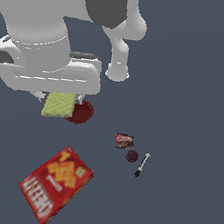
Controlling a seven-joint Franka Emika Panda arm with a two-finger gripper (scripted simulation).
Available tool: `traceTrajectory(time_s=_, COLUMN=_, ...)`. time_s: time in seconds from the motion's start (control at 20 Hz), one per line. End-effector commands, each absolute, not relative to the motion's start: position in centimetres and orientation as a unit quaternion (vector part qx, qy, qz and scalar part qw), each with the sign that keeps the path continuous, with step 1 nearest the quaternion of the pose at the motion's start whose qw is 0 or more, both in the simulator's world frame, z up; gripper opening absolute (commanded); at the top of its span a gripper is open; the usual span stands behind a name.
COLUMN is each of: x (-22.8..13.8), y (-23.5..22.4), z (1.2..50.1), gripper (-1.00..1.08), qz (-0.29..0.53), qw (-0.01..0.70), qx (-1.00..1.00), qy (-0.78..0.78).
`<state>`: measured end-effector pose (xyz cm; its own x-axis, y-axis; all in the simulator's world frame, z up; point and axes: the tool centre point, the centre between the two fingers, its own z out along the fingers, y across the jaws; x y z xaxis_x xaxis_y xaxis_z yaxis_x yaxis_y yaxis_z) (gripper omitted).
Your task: Pick up a designated object from a clutter of objects.
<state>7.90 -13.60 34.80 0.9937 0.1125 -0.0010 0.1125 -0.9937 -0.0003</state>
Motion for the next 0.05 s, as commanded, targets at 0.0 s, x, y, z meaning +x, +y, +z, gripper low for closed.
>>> traceTrajectory(time_s=0.0, x=7.99, y=-13.63, z=35.0, gripper=-1.0, qz=0.0, qw=0.0, qx=-0.998, qy=-0.056)
